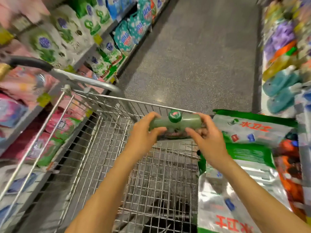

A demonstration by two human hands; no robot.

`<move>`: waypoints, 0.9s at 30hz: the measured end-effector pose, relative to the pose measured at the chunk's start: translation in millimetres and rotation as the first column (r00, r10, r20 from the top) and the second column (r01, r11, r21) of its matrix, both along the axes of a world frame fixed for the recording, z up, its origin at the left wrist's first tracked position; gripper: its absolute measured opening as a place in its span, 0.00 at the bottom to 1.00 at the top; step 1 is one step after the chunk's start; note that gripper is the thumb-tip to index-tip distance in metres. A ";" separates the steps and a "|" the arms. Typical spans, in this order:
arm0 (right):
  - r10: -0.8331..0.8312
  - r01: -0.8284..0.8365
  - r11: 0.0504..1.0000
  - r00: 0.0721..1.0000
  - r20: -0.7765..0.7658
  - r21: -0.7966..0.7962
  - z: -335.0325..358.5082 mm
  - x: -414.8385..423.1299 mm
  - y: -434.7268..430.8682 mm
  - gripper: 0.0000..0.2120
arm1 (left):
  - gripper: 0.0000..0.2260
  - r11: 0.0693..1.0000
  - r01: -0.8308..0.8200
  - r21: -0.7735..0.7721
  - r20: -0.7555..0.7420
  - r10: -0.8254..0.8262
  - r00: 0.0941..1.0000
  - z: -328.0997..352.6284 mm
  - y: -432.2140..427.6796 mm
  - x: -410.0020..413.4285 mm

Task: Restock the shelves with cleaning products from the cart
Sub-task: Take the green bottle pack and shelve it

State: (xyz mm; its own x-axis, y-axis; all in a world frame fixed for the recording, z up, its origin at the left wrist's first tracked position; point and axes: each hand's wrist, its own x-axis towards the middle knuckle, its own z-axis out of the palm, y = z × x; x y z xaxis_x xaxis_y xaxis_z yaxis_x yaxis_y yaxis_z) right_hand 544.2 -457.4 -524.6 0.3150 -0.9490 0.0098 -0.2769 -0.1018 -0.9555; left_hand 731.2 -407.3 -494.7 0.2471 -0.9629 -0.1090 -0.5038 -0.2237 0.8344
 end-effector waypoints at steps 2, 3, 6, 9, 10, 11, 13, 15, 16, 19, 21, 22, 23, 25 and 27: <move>-0.007 0.002 0.998 0.997 0.081 0.062 19.1 -2.9 1.4 0.16 | 0.09 0.998 -0.027 -0.061 -0.040 0.024 0.999 20.5 4.9 -0.7; -0.006 0.000 0.998 0.993 0.114 0.057 28.3 -4.7 3.7 0.17 | 0.09 0.996 -0.032 -0.089 -0.071 0.025 0.997 30.5 8.1 -1.6; -0.011 0.022 0.998 0.978 0.209 -0.052 57.0 -11.6 15.5 0.14 | 0.10 0.971 -0.097 -0.219 -0.217 0.048 0.975 60.3 22.2 -7.3; 0.008 0.034 0.991 0.949 0.315 -0.129 84.2 -19.3 35.4 0.09 | 0.09 0.941 -0.122 -0.316 -0.306 0.021 0.952 88.9 41.0 -18.8; 0.006 0.046 0.988 0.943 0.332 -0.147 93.7 -22.2 43.6 0.08 | 0.09 0.936 -0.113 -0.335 -0.328 -0.003 0.945 97.5 48.2 -23.1; 0.002 0.059 0.985 0.936 0.352 -0.163 103.0 -25.2 52.4 0.07 | 0.10 0.933 -0.100 -0.347 -0.350 -0.030 0.936 104.9 55.6 -27.4; -0.027 0.100 0.982 0.911 0.411 -0.158 120.9 -33.7 72.7 0.07 | 0.11 0.933 -0.063 -0.353 -0.374 -0.080 0.924 117.5 70.6 -36.1; -0.062 0.141 0.979 0.893 0.446 -0.146 136.9 -43.7 96.7 0.07 | 0.10 0.931 -0.020 -0.363 -0.394 -0.134 0.909 128.6 87.0 -45.6; -0.080 0.164 0.975 0.885 0.459 -0.147 145.6 -48.0 111.6 0.09 | 0.09 0.920 0.008 -0.392 -0.419 -0.186 0.889 134.2 96.7 -49.2; -0.159 0.257 0.958 0.845 0.510 -0.127 169.1 -56.0 164.5 0.15 | 0.08 0.881 0.120 -0.459 -0.457 -0.349 0.818 149.3 128.4 -55.0; -0.226 0.327 0.936 0.838 0.497 -0.127 182.4 -57.9 205.2 0.17 | 0.07 0.853 0.196 -0.483 -0.463 -0.439 0.770 156.2 153.4 -57.3; -0.257 0.360 0.924 0.835 0.487 -0.131 188.7 -58.6 225.9 0.18 | 0.07 0.839 0.222 -0.496 -0.460 -0.471 0.753 159.4 167.4 -58.2; -0.287 0.397 0.907 0.827 0.484 -0.139 194.4 -59.4 246.5 0.18 | 0.07 0.825 0.245 -0.509 -0.455 -0.499 0.737 162.9 181.2 -59.6; -0.341 0.464 0.871 0.807 0.483 -0.160 204.4 -62.2 287.6 0.16 | 0.08 0.798 0.285 -0.531 -0.463 -0.554 0.692 169.5 208.8 -63.7; -0.387 0.519 0.833 0.793 0.471 -0.189 213.6 -66.5 327.6 0.17 | 0.11 0.770 0.325 -0.550 -0.475 -0.608 0.636 176.8 234.7 -70.0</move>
State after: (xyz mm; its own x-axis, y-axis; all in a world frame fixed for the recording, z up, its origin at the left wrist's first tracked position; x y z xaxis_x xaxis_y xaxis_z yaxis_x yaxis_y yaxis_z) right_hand 477.7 -129.8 -310.9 -0.2462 -0.9090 0.3362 0.0324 -0.3545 -0.9345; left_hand 661.2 -172.6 -317.9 -0.2318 -0.9125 0.3371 0.1908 0.2972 0.9356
